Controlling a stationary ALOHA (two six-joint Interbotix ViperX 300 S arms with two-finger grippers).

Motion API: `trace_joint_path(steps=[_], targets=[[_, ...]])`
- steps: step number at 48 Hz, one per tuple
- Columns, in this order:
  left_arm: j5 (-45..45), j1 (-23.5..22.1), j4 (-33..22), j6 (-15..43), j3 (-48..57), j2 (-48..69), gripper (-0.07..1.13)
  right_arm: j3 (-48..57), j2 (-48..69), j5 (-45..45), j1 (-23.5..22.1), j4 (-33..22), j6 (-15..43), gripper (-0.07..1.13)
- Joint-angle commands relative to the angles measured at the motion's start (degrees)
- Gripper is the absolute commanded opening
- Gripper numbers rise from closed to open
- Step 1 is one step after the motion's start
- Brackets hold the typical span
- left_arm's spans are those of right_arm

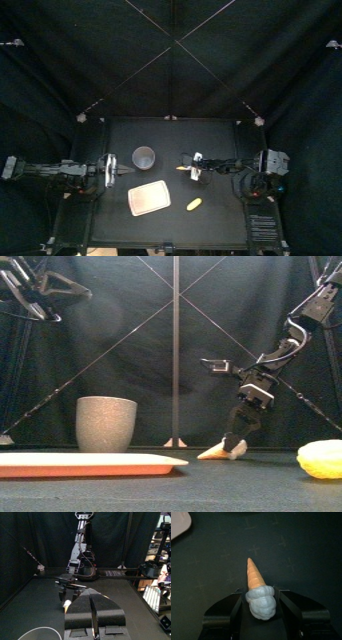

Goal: Pick the ice cream then place it in the grey bowl
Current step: Place ice cream in the grey bowl

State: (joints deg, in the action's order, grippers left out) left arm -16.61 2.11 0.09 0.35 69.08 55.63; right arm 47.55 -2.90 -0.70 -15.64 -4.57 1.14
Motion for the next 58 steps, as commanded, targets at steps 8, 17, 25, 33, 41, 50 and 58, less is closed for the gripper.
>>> trace_joint_path(steps=[8,17,25,33,41,50,58], targets=[[-0.26,0.09,0.09,0.0,-0.7,-0.18,-0.04,-2.02,0.79,0.35,-0.26,0.62,0.0,0.6],[-0.18,0.09,0.09,0.0,-0.7,-0.18,-0.04,-8.09,5.62,3.96,0.0,-0.09,-0.26,0.6],[0.0,0.09,0.09,0.0,-0.7,-0.18,-0.04,-14.59,7.73,8.35,0.88,-2.02,-0.44,0.6],[0.0,0.09,0.09,0.0,-0.7,-0.18,-0.04,-22.06,4.83,8.61,2.55,-5.62,-0.44,0.6],[0.0,0.18,0.09,0.0,-0.62,-0.18,-0.04,-30.41,-0.44,8.61,3.25,-8.88,-0.44,0.6],[0.0,0.18,0.09,0.0,-0.62,-0.18,-0.04,-40.87,-8.0,8.61,4.22,-9.23,-0.53,0.6],[0.0,0.26,0.09,0.0,-0.44,-0.09,-0.04,-47.2,-13.71,10.02,4.75,-9.14,-0.09,0.61]])
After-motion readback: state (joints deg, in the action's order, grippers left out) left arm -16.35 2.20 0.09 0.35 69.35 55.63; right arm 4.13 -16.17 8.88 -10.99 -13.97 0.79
